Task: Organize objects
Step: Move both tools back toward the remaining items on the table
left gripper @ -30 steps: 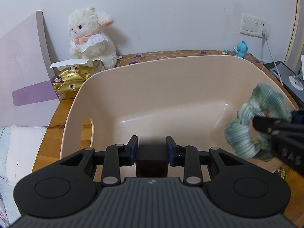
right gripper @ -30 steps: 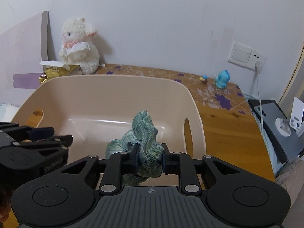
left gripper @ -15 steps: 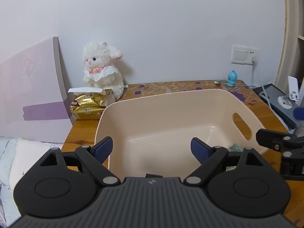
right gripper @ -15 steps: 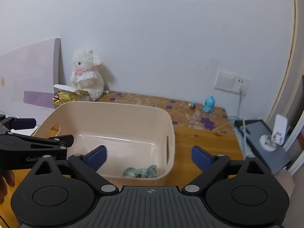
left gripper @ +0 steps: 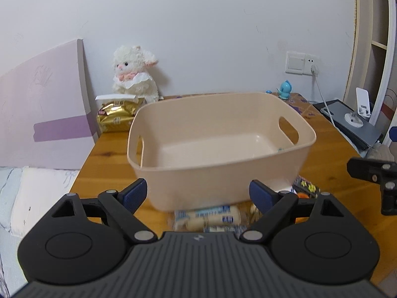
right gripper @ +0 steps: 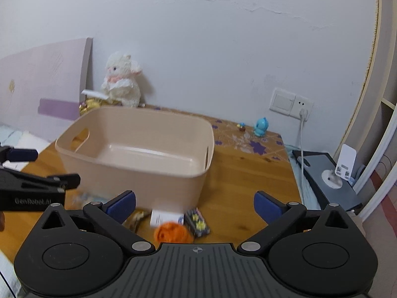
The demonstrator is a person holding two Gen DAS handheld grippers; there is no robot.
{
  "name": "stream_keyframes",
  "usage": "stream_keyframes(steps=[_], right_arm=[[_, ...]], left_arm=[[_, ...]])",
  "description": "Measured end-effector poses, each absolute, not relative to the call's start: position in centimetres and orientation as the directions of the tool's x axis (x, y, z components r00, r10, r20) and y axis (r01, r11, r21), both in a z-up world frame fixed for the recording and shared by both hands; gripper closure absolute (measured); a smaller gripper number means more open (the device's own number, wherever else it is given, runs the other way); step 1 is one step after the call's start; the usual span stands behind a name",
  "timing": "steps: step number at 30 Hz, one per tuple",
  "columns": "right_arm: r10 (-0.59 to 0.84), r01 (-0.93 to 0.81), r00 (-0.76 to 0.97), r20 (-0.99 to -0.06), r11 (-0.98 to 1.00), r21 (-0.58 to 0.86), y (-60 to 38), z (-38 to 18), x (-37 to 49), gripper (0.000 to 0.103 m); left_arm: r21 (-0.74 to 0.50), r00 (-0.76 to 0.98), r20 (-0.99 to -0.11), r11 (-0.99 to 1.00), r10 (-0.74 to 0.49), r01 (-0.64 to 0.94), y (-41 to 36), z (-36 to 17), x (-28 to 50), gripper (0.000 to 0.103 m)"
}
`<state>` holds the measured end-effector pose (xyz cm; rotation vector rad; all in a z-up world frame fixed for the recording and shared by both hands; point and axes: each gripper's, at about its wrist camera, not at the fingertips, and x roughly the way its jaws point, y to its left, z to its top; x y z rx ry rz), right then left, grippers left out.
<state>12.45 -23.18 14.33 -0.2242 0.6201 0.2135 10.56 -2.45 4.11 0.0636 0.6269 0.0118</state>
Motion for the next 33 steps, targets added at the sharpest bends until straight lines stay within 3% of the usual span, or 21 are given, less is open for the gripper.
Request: stream_keyframes(steps=[7, 26, 33], right_arm=[[0.118, -0.295, 0.758, -0.641, 0.939, -0.177, -23.8, 11.8, 10.1, 0.000], [0.115, -0.266, 0.661, -0.742, 0.960, -0.088, -26.6, 5.4, 12.1, 0.000], [0.144, -0.259, 0.641, -0.754, 0.965, -0.036, -26.7, 3.8, 13.8, 0.006]], left_arm=[[0.026, 0.790, -0.613, 1.000, 0.003, 0.017, -2.4, 2.4, 8.1, 0.013], [0.015, 0.702, -0.712, 1.000, -0.001, 0.017, -3.3, -3.8, 7.7, 0.013], [0.006, 0.672, -0.740, 1.000, -0.011, 0.024, -3.9, -5.3, 9.0, 0.013]])
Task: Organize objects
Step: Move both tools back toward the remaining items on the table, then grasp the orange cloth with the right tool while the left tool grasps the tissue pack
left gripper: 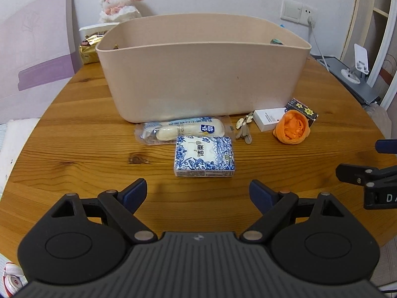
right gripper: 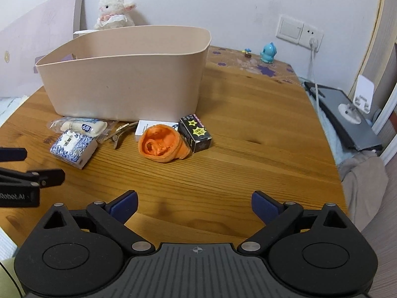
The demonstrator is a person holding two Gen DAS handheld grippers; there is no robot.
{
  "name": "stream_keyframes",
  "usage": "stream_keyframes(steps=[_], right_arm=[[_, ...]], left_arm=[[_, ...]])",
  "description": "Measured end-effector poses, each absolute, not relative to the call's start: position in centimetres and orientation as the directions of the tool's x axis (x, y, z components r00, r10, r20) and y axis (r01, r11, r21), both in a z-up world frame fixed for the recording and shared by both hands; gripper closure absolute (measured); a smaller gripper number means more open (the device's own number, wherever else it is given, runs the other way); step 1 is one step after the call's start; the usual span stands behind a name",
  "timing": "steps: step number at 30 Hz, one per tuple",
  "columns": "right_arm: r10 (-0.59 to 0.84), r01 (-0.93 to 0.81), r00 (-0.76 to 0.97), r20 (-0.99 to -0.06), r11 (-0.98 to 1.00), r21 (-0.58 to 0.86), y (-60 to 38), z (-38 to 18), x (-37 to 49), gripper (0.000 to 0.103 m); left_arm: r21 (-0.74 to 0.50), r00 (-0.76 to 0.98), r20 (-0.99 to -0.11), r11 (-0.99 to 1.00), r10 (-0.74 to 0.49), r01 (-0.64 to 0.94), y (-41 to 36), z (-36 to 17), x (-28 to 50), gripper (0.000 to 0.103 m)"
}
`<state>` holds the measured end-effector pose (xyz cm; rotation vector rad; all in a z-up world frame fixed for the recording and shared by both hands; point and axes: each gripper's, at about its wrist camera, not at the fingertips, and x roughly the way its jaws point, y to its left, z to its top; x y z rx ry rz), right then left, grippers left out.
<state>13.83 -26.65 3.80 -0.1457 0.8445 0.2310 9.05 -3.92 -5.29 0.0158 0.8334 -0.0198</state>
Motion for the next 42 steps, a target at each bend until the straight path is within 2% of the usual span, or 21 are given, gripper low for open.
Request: stream_keyframes(steps=[8, 17, 21, 30, 33, 37, 41, 42], right_arm=[[0.190, -0.228, 0.635, -0.749, 0.972, 0.054, -26.3, 2.7, 15.8, 0.014], [0.200, -0.214, 0.631, -0.750, 0.974, 0.081, -25.0, 1.3, 17.9, 0.019], [0.184, -0.222, 0.643, -0.743, 0.974, 0.048, -24.0, 0.9, 18.4, 0.021], [0.165, -0.241, 0.667, -0.727, 0.971, 0.000, -21.7, 0.7, 19.0, 0.034], [0.161, -0.239, 0.674, -0.721, 0.971, -0.006, -21.3, 0.9, 19.2, 0.040], [0.163, -0.229, 0.676, -0.719, 0.974, 0.005, -21.2, 1.1, 19.5, 0.061], [0.165, -0.224, 0.675, -0.719, 0.975, 0.014, -21.5, 1.2, 19.3, 0.085], [0.167, -0.223, 0.674, -0.720, 0.975, 0.017, -21.6, 1.3, 19.2, 0.087]], left_arm=[[-0.008, 0.658, -0.753, 1.000, -0.009, 0.003, -4.0, -6.4, 10.9, 0.013], [-0.034, 0.639, -0.769, 0.999, -0.013, -0.022, -3.8, -7.6, 13.1, 0.012], [-0.019, 0.643, -0.766, 0.999, 0.004, -0.028, -3.7, -7.8, 13.9, 0.012], [0.004, 0.660, -0.751, 0.999, 0.027, -0.037, -3.6, -7.9, 14.7, 0.016], [0.008, 0.666, -0.745, 0.999, 0.030, -0.036, -3.5, -7.8, 14.8, 0.023], [0.006, 0.672, -0.740, 0.999, 0.029, -0.036, -3.3, -7.6, 14.7, 0.038], [0.005, 0.666, -0.745, 1.000, 0.023, -0.029, -3.1, -7.4, 14.5, 0.038], [0.002, 0.666, -0.746, 1.000, 0.019, -0.026, -3.0, -7.4, 14.4, 0.038]])
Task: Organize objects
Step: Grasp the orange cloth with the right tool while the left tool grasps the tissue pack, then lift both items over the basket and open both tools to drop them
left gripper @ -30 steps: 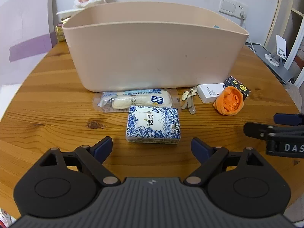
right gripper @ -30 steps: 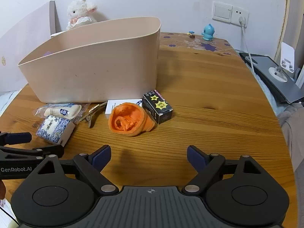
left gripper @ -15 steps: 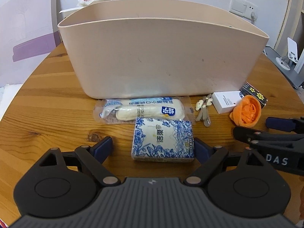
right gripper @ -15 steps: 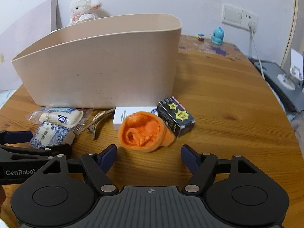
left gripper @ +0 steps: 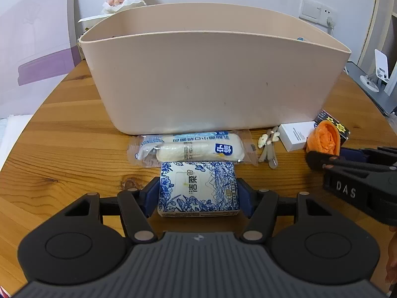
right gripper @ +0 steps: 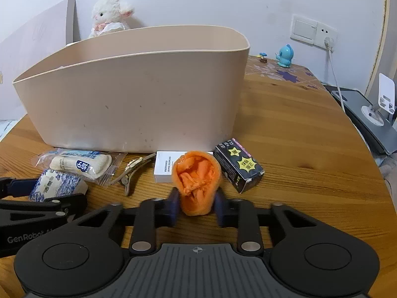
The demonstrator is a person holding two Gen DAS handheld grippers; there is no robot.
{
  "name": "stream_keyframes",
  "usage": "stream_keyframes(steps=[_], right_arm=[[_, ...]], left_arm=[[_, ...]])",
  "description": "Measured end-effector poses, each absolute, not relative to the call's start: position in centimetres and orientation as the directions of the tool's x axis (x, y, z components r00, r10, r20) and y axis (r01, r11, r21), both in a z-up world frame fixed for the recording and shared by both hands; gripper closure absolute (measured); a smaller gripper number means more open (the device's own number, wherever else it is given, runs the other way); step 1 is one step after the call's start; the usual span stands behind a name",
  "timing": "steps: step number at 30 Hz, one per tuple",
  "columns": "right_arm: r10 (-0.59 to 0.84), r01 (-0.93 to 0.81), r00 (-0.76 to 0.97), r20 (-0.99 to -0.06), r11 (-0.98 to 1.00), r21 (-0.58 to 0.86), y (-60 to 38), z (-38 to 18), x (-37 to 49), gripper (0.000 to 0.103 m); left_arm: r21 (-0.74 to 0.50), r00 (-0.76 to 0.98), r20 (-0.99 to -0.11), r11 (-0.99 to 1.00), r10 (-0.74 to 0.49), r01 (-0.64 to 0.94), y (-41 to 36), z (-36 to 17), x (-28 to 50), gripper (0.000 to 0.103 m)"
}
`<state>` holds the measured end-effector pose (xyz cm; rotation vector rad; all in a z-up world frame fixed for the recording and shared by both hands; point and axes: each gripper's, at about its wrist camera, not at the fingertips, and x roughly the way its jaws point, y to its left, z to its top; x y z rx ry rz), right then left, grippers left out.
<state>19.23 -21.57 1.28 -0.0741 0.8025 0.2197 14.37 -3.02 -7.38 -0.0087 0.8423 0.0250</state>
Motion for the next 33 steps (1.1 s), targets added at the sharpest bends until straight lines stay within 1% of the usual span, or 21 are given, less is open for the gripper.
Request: stream_keyframes(steps=[4, 10, 17, 28, 33], right_arm=[[0.176, -0.220, 0.668, -0.723, 0.975, 0.034, -22.0, 1.4, 18.8, 0.092], [0.188, -0.226, 0.673, -0.715, 0.973, 0.043, -22.2, 2.2, 17.1, 0.093], [0.217, -0.238, 0.712, -0.668, 0.969, 0.060, -22.9, 5.5, 14.5, 0.093], [0.243, -0.246, 0.799, -0.550, 0.967, 0.069, -24.4, 11.4, 12.8, 0.093], [0.247, -0.254, 0.833, -0.495, 0.966, 0.054, -24.3, 13.8, 13.5, 0.093]], left_arm=[[0.000, 0.666, -0.746, 1.000, 0.009, -0.013, -2.9, -7.4, 13.7, 0.038], [-0.014, 0.665, -0.747, 1.000, -0.003, -0.012, -2.6, -7.0, 12.8, 0.038], [-0.031, 0.696, -0.718, 1.000, -0.022, -0.001, -2.2, -4.6, 11.0, 0.038], [-0.002, 0.808, -0.589, 1.000, -0.015, 0.017, -1.9, 1.5, 8.6, 0.038], [0.045, 0.861, -0.509, 0.999, 0.013, 0.011, -2.2, 4.0, 9.0, 0.038]])
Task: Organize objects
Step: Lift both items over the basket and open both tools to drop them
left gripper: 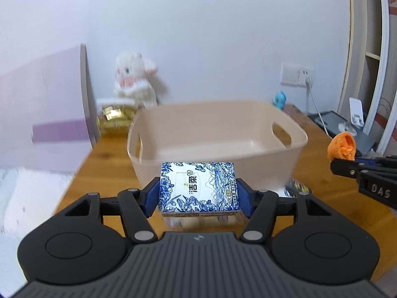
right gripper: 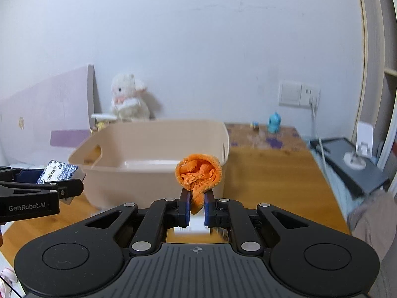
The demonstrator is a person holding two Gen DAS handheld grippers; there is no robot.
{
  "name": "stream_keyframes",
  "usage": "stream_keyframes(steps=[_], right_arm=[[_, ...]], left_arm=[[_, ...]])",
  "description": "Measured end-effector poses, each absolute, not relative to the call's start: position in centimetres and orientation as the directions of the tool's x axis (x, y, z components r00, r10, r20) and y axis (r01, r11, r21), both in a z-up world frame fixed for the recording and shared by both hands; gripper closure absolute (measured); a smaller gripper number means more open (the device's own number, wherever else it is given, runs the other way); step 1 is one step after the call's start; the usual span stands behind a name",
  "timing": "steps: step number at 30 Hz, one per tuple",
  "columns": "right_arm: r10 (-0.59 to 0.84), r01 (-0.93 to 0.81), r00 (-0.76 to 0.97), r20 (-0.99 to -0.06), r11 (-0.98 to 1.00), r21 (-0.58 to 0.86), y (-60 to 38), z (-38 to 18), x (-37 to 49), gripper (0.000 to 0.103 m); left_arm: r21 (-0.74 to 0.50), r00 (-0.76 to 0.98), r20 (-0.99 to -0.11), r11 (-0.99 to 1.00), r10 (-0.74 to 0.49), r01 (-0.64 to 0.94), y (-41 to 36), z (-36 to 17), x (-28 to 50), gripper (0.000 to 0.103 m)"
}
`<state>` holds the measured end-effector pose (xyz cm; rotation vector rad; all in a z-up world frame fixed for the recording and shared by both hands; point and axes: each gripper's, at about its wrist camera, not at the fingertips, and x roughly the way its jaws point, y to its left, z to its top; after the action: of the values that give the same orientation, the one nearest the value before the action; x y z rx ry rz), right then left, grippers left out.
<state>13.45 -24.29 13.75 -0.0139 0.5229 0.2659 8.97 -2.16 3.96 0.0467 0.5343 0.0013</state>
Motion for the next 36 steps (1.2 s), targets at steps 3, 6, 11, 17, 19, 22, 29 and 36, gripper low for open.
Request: stream_keyframes(steps=[3, 6, 11, 17, 19, 22, 29, 36], right_arm=[[0.246, -0.260, 0.845, -0.474, 0.965, 0.036, -24.0, 14.9, 14.1, 0.093], [0.247, -0.263, 0.855, -0.456, 0.964, 0.030, -23.6, 15.7, 15.3, 0.093], [0.264, -0.271, 0.854, -0.449, 0.961, 0.051, -22.8, 16.3, 17.3, 0.093], [0.245, -0.252, 0.855, -0.456, 0.967, 0.047, -21.8, 16.5, 20.3, 0.093], [0.236, -0.248, 0.854, -0.464, 0.968, 0.037, -21.3, 16.4, 21.4, 0.093], [0.227, -0.246, 0.845, -0.484, 0.969, 0.025, -20.7, 15.6, 23.1, 0.093], [0.215, -0.253, 0.801, -0.559, 0.967, 0.010, -19.5, 12.4, 26.3, 0.093], [0.200, -0.264, 0.756, -0.624, 0.964, -0.011, -18.7, 9.5, 27.7, 0.093]], left_arm=[[0.052, 0.875, -0.484, 0.999, 0.026, 0.000, -2.0, 4.9, 9.7, 0.038], [0.028, 0.879, -0.477, 1.000, 0.010, 0.003, -1.7, 5.8, 10.8, 0.038], [0.042, 0.893, -0.450, 0.999, 0.017, 0.002, -1.8, 7.0, 12.8, 0.038], [0.075, 0.891, -0.452, 0.997, 0.030, 0.005, -2.3, 7.6, 16.5, 0.038], [0.093, 0.887, -0.461, 0.996, 0.036, 0.008, -2.8, 7.4, 18.0, 0.038], [0.109, 0.871, -0.488, 0.994, 0.044, 0.011, -3.2, 6.8, 20.1, 0.038], [0.074, 0.786, -0.617, 0.997, 0.039, 0.008, -2.9, 3.6, 24.2, 0.038], [0.091, 0.725, -0.686, 0.996, 0.065, -0.003, -2.3, 1.1, 26.0, 0.038]])
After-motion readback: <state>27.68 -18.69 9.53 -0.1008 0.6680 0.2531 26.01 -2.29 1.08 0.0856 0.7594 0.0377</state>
